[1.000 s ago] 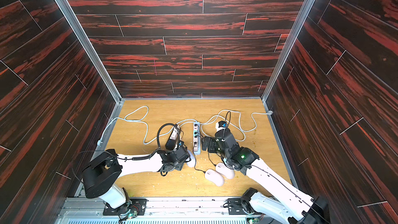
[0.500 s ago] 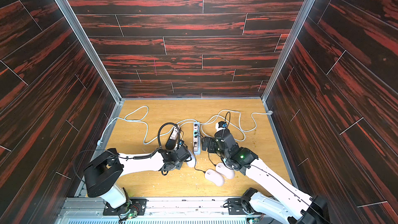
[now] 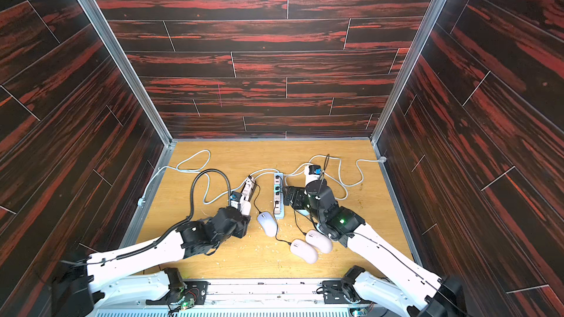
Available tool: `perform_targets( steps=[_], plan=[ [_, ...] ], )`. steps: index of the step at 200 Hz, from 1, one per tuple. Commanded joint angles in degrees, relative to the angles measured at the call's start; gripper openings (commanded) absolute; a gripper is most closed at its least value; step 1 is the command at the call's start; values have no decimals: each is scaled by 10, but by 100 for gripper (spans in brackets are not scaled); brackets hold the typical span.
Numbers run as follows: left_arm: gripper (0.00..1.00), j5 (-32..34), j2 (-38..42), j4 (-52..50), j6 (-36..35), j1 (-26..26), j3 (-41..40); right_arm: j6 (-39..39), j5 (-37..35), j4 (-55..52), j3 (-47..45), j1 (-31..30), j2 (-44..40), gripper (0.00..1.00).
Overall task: Unplug the wireless mouse
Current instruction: Pick up the mouse from the center of the board, then remove the power cord from the mouse.
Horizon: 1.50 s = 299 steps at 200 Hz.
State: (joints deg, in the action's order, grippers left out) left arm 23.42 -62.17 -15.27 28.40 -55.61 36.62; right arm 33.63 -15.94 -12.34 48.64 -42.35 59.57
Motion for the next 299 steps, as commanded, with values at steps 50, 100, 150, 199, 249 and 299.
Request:
perform_targets(
  steps=[50, 100, 150, 199, 249, 299],
  plan=[
    [0, -14, 163, 108, -106, -2, -126, -2, 156, 71, 82, -34, 101, 85],
    [0, -11, 237, 155, -153, -1, -183, 95, 92, 208, 5, -140, 105, 84],
    [0, -13, 222, 131, -136, -1, -184, 181, 149, 285, -17, -149, 157, 70],
    [0, -16, 214, 134, -113, -1, -196, 187, 164, 268, 8, -150, 207, 59],
    [0, -26, 203, 135, -110, -1, -197, 189, 194, 284, 25, -150, 253, 49],
    [0, -27, 200, 134, -108, -1, -195, 191, 200, 274, 49, -151, 281, 39]
  ],
)
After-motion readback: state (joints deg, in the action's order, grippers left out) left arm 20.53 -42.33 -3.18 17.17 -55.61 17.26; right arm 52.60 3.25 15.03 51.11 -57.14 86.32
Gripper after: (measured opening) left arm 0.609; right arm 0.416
